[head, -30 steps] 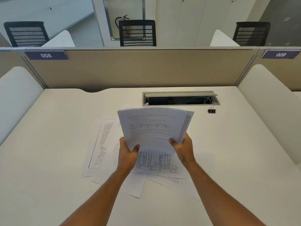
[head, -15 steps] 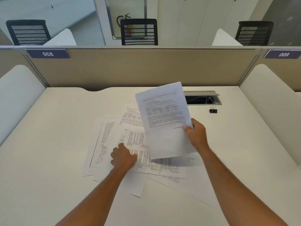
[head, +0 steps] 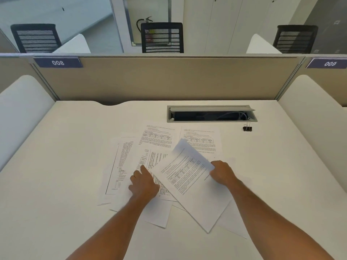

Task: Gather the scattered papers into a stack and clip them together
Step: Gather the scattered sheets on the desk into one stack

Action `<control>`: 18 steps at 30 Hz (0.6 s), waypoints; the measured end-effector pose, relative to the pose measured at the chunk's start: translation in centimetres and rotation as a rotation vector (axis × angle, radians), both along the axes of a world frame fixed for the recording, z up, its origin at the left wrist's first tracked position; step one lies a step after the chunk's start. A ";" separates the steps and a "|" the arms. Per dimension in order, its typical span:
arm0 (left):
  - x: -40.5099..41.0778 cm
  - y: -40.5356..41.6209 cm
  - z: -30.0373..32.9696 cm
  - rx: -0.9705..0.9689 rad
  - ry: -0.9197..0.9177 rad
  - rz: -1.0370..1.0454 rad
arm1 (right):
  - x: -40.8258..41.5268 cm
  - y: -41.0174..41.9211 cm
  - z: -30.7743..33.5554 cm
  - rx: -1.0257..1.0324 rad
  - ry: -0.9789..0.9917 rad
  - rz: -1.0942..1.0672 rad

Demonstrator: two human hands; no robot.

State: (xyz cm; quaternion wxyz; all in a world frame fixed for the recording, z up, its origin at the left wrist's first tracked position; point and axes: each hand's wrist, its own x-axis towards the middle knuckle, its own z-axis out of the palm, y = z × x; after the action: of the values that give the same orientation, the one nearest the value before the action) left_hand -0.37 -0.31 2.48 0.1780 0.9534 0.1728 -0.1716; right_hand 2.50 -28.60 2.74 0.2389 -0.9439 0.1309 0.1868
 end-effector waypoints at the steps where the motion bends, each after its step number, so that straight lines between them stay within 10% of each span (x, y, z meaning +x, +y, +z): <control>1: 0.0 -0.1 0.0 0.008 0.003 -0.002 | -0.3 0.3 -0.2 -0.015 -0.009 0.000; 18: -0.1 -0.8 -0.5 -0.048 -0.014 0.078 | -0.7 0.8 -1.1 -0.071 -0.067 0.020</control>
State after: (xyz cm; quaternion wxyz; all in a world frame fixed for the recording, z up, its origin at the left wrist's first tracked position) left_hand -0.48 -1.07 2.00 0.2087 0.9425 0.2043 -0.1622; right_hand 1.83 -27.83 1.67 0.2078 -0.9587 0.1200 0.1526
